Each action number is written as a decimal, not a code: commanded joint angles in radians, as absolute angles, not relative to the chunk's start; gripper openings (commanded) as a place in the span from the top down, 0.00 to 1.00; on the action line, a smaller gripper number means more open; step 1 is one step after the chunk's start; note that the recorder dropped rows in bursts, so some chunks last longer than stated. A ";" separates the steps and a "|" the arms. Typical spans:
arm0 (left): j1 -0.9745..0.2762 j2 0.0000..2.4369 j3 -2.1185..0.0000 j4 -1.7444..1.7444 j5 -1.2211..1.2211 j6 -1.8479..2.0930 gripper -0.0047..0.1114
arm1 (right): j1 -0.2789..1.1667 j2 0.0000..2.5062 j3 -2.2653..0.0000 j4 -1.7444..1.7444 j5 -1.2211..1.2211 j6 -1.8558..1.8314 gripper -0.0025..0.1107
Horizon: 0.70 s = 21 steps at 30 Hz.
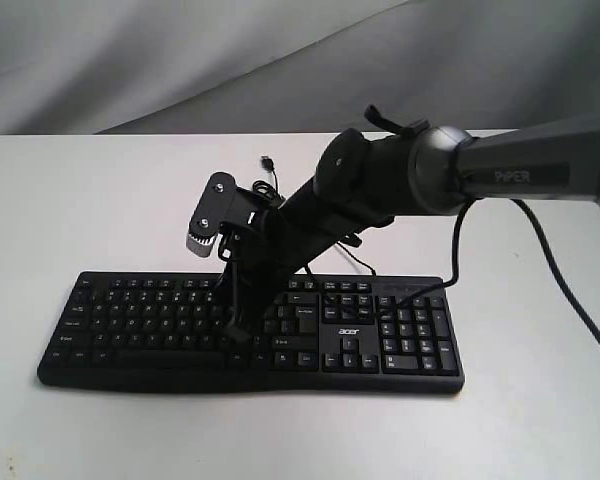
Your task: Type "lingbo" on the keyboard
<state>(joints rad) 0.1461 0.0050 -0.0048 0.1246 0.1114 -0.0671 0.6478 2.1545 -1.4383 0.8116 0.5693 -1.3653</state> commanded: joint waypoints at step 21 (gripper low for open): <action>0.139 0.000 0.000 0.125 0.104 -0.069 0.96 | 0.638 2.173 -1.432 0.811 0.572 -1.375 0.98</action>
